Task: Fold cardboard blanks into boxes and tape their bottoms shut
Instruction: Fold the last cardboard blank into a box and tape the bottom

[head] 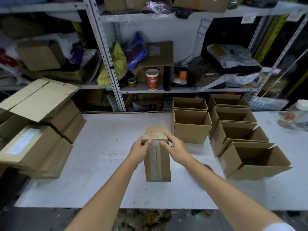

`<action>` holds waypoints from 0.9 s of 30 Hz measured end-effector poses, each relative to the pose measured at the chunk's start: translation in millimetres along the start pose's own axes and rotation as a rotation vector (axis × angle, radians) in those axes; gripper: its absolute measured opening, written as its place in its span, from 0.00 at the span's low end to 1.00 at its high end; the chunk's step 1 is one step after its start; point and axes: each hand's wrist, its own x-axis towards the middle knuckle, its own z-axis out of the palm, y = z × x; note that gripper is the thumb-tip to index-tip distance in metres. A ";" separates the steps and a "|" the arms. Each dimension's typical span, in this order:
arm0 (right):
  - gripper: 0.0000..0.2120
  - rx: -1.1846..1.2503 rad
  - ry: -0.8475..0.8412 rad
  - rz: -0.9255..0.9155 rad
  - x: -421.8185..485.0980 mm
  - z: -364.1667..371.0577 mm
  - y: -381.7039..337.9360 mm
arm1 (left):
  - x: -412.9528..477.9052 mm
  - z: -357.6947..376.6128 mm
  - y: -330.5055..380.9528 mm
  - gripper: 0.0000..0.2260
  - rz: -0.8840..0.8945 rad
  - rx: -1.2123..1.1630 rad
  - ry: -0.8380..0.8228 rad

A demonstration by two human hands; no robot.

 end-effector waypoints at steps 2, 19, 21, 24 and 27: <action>0.31 0.038 -0.047 0.025 0.0 -1.4 -1.5 | -3.5 -0.8 1.3 0.13 0.015 0.003 0.012; 0.21 0.291 -0.138 0.239 5.1 7.3 -15.5 | -1.1 -8.8 11.4 0.17 0.036 -0.021 0.060; 0.16 0.296 -0.144 0.252 4.3 2.4 -14.4 | -2.0 -9.3 11.8 0.16 0.026 -0.036 0.072; 0.21 0.363 -0.100 0.322 3.8 -8.2 -13.0 | -2.8 -10.6 11.7 0.18 0.004 -0.067 0.102; 0.21 0.388 -0.114 0.388 4.7 -11.8 -12.8 | -5.0 -5.2 11.8 0.18 0.015 -0.066 0.078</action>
